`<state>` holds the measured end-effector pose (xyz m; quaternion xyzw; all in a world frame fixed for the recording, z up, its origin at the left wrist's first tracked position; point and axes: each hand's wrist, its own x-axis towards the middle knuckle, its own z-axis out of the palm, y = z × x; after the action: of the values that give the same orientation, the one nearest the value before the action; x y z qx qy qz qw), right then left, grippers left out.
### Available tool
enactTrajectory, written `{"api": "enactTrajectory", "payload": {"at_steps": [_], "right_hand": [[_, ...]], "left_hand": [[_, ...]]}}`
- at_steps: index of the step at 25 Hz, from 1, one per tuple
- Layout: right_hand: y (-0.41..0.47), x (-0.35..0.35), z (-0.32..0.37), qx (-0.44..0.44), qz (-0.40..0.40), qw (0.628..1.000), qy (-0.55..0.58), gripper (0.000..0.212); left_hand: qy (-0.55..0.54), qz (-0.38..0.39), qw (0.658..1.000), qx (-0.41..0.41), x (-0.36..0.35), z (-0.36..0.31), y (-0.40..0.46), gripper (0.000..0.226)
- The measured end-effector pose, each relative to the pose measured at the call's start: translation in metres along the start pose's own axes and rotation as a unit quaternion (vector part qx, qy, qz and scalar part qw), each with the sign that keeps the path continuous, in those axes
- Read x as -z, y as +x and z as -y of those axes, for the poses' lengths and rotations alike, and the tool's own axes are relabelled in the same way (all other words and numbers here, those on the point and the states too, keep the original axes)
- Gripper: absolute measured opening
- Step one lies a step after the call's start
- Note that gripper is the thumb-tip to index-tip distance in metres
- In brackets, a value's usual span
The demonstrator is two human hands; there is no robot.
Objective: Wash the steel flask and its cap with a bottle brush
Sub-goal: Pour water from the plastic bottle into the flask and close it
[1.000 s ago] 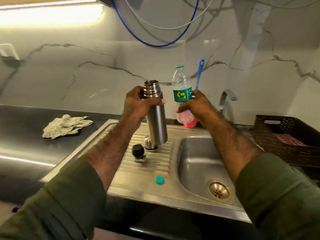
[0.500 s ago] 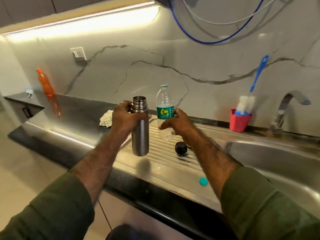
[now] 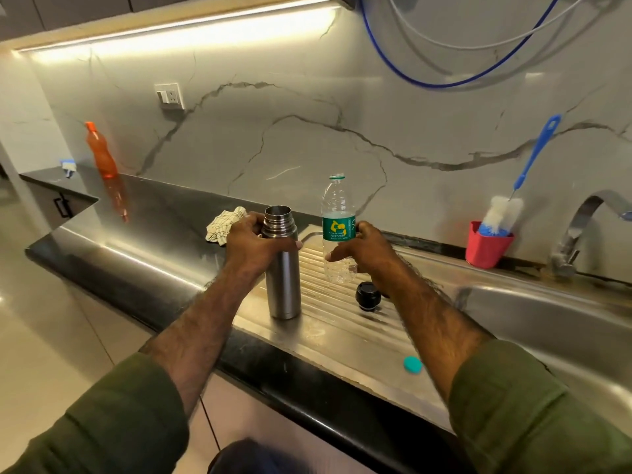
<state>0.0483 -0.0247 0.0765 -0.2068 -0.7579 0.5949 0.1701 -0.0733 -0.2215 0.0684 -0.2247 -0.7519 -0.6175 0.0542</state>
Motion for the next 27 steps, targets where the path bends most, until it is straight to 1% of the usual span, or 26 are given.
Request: {"api": "enactTrajectory", "payload": {"at_steps": [4, 7, 10, 12, 13, 15, 17, 18, 19, 20, 21, 23, 25, 27], "right_hand": [[0.000, 0.005, -0.001, 0.007, 0.002, 1.000, 0.010, 0.075], [-0.002, 0.012, -0.003, 0.010, 0.004, 1.000, 0.021, 0.076], [-0.006, 0.024, 0.000, 0.018, 0.003, 1.000, 0.024, 0.069], [-0.009, 0.034, 0.005, 0.024, -0.002, 0.999, 0.020, 0.067], [-0.010, 0.040, 0.006, 0.027, -0.008, 0.999, 0.020, 0.068], [-0.014, 0.055, 0.010, 0.033, -0.026, 0.999, 0.021, 0.065], [-0.019, 0.073, 0.010, 0.038, -0.054, 0.998, 0.023, 0.058], [-0.023, 0.084, 0.010, 0.038, -0.067, 0.997, 0.029, 0.054], [-0.027, 0.094, 0.008, 0.039, -0.077, 0.996, 0.036, 0.050], [-0.031, 0.104, 0.007, 0.039, -0.083, 0.995, 0.046, 0.047], [-0.036, 0.114, 0.005, 0.039, -0.086, 0.994, 0.055, 0.045], [-0.044, 0.129, 0.002, 0.036, -0.090, 0.993, 0.065, 0.045], [-0.051, 0.140, -0.003, 0.033, -0.094, 0.994, 0.048, 0.046], [-0.057, 0.146, -0.009, 0.024, -0.101, 0.995, -0.006, 0.051]], "left_hand": [[0.003, 0.016, 1.000, 0.001, 0.001, 0.003, 0.001, 0.072], [-0.002, 0.052, 0.999, 0.014, 0.007, 0.004, 0.004, 0.081], [-0.012, 0.079, 0.997, 0.022, 0.013, -0.007, 0.000, 0.094], [-0.022, 0.074, 0.997, 0.021, 0.016, -0.025, 0.000, 0.101], [-0.026, 0.061, 0.998, 0.010, 0.015, -0.037, 0.002, 0.100], [-0.015, 0.011, 0.999, -0.050, 0.008, -0.062, 0.007, 0.086], [0.028, -0.048, 0.985, -0.162, -0.013, -0.084, 0.010, 0.065], [0.044, -0.061, 0.972, -0.222, -0.028, -0.092, 0.010, 0.057], [0.054, -0.056, 0.961, -0.266, -0.047, -0.098, 0.009, 0.052], [0.058, -0.034, 0.958, -0.280, -0.066, -0.104, 0.007, 0.050], [0.054, 0.002, 0.963, -0.263, -0.086, -0.107, 0.005, 0.051], [0.016, 0.092, 0.983, -0.161, -0.121, -0.112, 0.001, 0.059], [-0.060, 0.167, 0.982, -0.066, -0.149, -0.108, -0.003, 0.061], [-0.121, 0.187, 0.974, -0.037, -0.165, -0.103, -0.005, 0.053]]}}
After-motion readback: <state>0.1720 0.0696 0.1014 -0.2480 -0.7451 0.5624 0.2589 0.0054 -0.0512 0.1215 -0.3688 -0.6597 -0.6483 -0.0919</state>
